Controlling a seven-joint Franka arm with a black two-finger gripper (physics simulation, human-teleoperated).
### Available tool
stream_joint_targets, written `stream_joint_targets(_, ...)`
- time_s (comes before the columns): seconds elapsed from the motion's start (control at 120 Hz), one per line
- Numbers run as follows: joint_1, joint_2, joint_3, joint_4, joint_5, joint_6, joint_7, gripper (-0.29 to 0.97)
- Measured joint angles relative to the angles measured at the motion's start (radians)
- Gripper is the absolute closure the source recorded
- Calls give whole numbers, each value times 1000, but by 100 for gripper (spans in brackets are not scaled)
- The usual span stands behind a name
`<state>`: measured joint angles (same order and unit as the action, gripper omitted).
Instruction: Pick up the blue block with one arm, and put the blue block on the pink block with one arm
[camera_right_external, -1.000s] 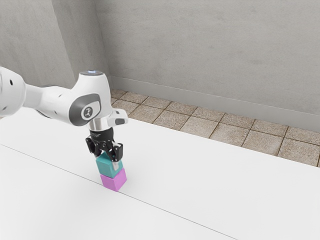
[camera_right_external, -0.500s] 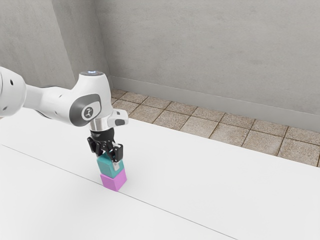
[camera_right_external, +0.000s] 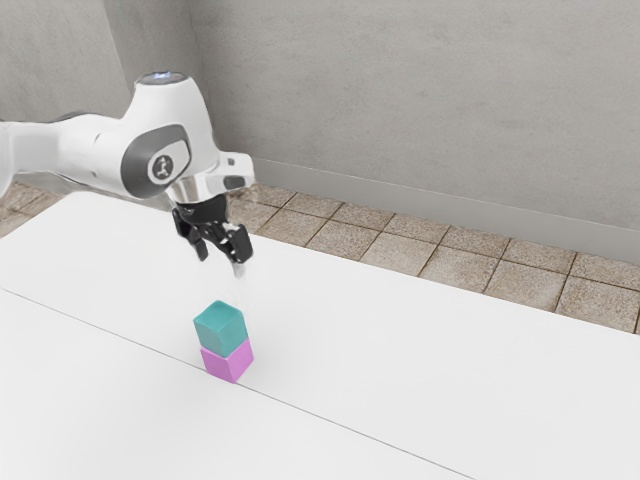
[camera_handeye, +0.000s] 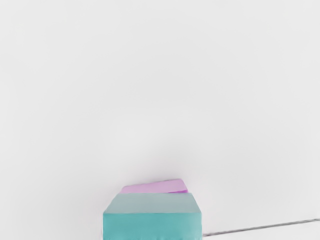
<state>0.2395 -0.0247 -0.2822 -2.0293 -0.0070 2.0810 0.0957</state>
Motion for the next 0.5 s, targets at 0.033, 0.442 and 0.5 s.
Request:
stream_joint_targets(0.033, 0, -15, -1, 64, 1, -49, 3, 3)
stream_joint_targets(0.442, -259, -6, 134, 551, 90, -450, -82, 0)
stream_joint_targets(0.5, -263, 14, 133, 553, 95, -468, -102, 0)
